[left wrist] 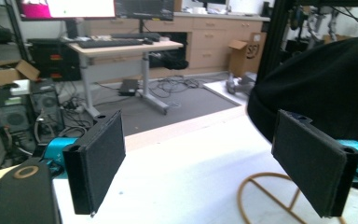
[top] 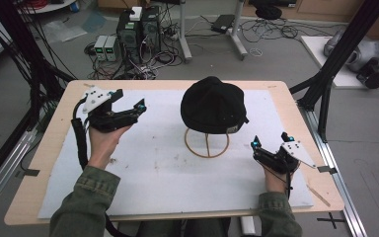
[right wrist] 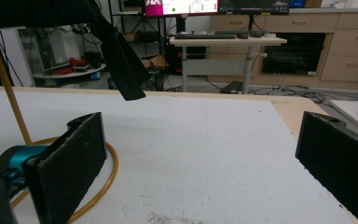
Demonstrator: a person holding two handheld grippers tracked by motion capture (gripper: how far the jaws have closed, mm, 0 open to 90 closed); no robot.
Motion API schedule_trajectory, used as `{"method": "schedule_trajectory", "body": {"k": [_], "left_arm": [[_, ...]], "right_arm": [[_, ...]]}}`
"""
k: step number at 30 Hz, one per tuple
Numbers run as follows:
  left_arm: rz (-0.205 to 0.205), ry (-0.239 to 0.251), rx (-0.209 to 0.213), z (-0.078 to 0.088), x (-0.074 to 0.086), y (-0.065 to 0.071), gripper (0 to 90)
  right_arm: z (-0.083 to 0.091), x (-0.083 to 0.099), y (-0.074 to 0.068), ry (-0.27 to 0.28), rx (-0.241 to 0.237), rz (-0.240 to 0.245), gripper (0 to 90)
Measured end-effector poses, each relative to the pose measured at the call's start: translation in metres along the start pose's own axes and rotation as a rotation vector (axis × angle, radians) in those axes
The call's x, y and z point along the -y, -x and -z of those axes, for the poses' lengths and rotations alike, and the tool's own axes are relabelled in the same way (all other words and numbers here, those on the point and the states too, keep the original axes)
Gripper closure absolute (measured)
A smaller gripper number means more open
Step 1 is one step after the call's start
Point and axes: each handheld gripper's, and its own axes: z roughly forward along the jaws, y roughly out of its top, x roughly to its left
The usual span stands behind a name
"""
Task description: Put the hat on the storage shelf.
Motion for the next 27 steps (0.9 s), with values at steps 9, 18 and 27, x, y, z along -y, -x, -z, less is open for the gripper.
{"method": "schedule_trajectory", "body": {"k": [9,18,27], "left_arm": [[0.031,0.000,-0.045,0.017,0.013,-0.024,17.3],[0.038,-0.009,-0.100,0.036,0.027,-0.044,16.8],[0.050,-0.014,-0.129,0.053,0.045,-0.049,16.8]], "right_arm": [[-0.001,0.001,-0.002,-0.007,-0.003,0.008,0.9],[-0.003,0.002,-0.003,-0.012,-0.002,0.013,0.9],[-0.002,0.001,-0.001,-0.005,0.010,-0.010,0.9]]}}
